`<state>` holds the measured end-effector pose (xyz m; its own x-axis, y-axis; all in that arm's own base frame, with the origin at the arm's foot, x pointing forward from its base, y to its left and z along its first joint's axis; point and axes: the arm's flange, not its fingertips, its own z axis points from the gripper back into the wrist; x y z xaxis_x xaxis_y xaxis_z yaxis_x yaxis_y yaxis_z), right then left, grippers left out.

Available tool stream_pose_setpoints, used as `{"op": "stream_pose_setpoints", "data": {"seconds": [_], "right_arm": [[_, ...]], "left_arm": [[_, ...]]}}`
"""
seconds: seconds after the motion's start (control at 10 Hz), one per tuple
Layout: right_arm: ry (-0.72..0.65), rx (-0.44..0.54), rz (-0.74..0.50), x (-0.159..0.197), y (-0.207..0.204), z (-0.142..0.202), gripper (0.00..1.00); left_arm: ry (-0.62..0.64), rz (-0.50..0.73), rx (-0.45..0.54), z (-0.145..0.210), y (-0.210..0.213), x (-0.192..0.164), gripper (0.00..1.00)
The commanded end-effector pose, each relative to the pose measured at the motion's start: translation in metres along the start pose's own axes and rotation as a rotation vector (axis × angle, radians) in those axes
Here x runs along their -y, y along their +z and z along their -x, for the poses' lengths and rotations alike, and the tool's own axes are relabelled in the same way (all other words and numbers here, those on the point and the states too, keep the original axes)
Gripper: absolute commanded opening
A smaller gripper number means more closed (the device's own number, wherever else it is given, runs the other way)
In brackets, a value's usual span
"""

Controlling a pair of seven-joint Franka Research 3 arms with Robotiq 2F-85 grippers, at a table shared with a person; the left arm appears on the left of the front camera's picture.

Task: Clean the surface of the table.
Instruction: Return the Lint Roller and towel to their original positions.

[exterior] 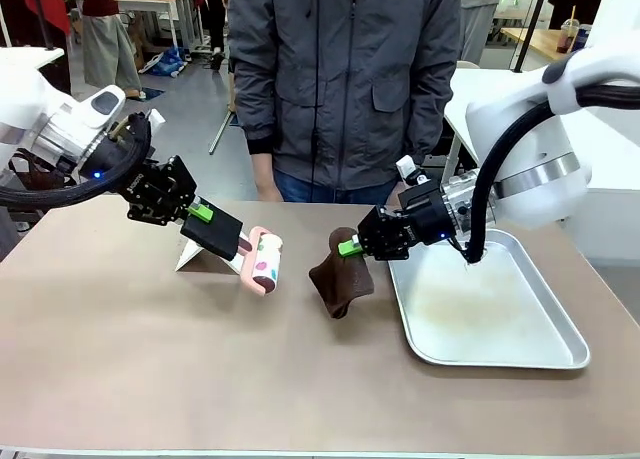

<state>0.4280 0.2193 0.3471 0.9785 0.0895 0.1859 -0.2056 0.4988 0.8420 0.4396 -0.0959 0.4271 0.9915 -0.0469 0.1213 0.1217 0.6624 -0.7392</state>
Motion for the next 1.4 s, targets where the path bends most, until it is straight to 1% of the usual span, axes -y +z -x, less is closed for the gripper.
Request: {"op": "stream_pose_setpoints", "data": {"seconds": [0.0,0.1,0.2,0.3,0.4,0.5,0.7,0.9,1.3], "right_arm": [[-0.063,0.094,0.094,0.005,-0.010,-0.024,0.11],[-0.051,0.055,0.079,0.010,-0.014,-0.033,0.11],[-0.086,0.084,0.104,0.025,-0.022,-0.047,0.11],[-0.094,0.048,0.089,0.035,-0.031,-0.052,0.11],[-0.093,0.053,0.102,0.043,-0.036,-0.057,0.11],[-0.101,0.035,0.115,0.050,-0.041,-0.060,0.11],[-0.108,-0.007,0.138,0.061,-0.048,-0.062,0.11],[-0.090,-0.017,0.162,0.062,-0.049,-0.064,0.11],[-0.065,-0.054,0.151,0.066,-0.050,-0.064,0.11]], "left_arm": [[0.043,-0.066,0.073,-0.019,-0.012,0.008,0.22],[0.063,-0.079,0.104,-0.038,-0.008,0.010,0.22],[0.068,-0.060,0.081,-0.048,-0.004,0.008,0.22],[0.079,-0.060,0.086,-0.056,-0.002,0.005,0.22],[0.082,-0.086,0.059,-0.067,0.000,0.003,0.22],[0.077,-0.080,0.010,-0.072,0.004,0.000,0.22],[0.108,-0.117,0.011,-0.086,0.008,-0.009,0.22],[0.113,-0.143,0.019,-0.089,0.010,-0.013,0.22],[0.119,-0.183,0.043,-0.091,0.007,-0.016,0.22]]}}
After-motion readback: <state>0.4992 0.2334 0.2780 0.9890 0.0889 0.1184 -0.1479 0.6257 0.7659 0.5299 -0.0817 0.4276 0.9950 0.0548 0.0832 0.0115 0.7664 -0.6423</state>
